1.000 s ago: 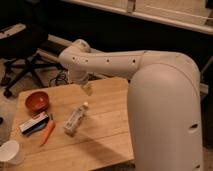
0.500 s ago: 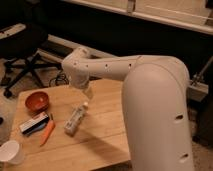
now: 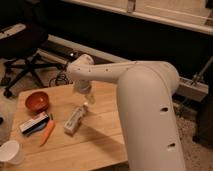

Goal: Stand the bottle upright

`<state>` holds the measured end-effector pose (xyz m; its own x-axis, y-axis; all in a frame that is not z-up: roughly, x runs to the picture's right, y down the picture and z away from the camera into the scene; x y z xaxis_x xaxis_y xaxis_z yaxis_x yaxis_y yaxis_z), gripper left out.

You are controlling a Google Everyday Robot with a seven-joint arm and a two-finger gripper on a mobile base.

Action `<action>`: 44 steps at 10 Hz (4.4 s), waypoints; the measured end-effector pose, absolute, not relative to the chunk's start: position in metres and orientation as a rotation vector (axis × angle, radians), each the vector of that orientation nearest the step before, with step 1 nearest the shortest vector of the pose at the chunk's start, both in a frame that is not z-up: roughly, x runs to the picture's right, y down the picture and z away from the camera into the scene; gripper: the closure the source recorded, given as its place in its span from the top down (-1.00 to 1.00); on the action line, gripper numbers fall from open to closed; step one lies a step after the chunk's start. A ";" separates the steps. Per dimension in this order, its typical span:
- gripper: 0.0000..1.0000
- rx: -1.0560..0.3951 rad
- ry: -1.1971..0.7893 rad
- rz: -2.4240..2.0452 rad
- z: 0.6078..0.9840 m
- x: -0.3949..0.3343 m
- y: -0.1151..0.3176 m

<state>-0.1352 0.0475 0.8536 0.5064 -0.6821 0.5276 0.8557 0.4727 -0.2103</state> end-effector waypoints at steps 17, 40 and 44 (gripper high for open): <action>0.60 -0.678 -0.483 -0.970 0.911 -0.141 0.100; -0.78 -0.565 -0.414 -1.008 0.873 -0.132 0.035; -0.78 -0.529 -0.405 -1.029 0.853 -0.133 0.027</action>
